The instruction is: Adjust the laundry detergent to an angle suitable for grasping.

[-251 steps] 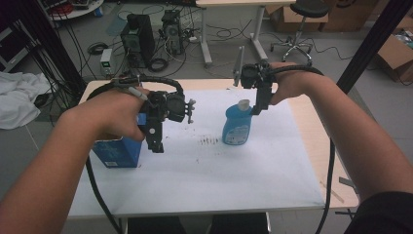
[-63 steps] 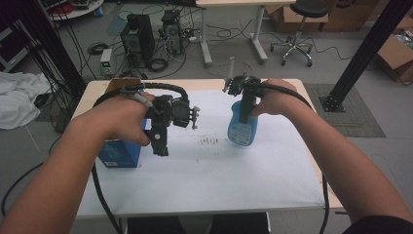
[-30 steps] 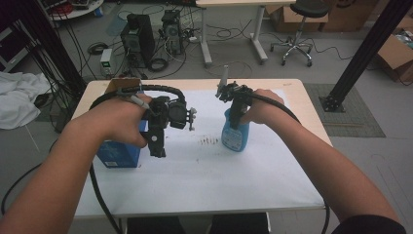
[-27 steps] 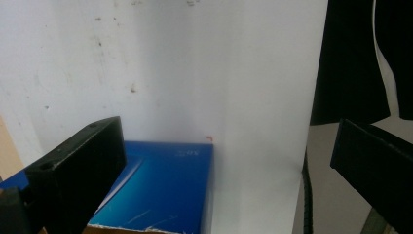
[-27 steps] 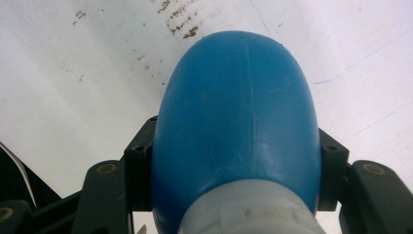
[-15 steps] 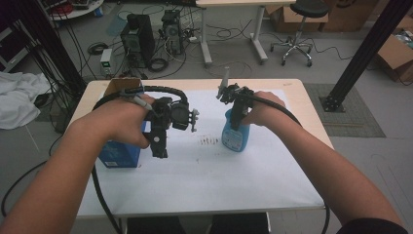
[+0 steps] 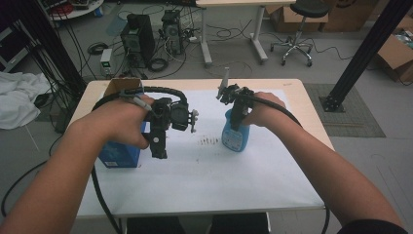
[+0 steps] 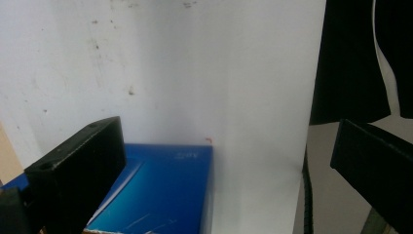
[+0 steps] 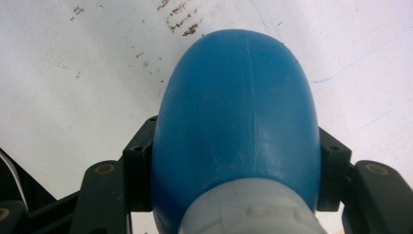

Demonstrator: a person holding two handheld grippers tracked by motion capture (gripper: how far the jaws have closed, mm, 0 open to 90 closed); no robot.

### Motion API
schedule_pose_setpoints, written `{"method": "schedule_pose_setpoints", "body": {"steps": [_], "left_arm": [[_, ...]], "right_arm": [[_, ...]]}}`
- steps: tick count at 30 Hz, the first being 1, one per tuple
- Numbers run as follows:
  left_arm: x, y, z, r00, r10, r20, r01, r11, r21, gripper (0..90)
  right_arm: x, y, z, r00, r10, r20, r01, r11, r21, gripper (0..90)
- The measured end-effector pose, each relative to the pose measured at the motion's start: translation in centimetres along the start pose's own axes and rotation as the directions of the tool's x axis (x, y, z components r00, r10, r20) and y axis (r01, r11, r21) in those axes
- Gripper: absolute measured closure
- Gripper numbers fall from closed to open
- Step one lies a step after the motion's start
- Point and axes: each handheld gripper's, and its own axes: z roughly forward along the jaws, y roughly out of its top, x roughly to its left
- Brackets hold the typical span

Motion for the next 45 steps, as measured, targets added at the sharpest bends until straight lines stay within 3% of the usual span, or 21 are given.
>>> {"method": "schedule_pose_setpoints", "body": {"steps": [28, 45], "left_arm": [[0.1, 0.0, 0.1, 0.9999, 0.005, 0.01, -0.005, 1.0, 0.006, 0.1], [0.2, 0.1, 0.3, 1.0, 0.001, 0.006, -0.001, 1.0, 0.003, 0.1]], "right_arm": [[-0.5, -0.7, -1.1, 0.9998, 0.004, 0.018, -0.003, 0.998, -0.063, 18.3], [-0.5, -1.1, -1.7, 0.9998, -0.018, -0.001, 0.018, 0.996, -0.085, 10.1]]}}
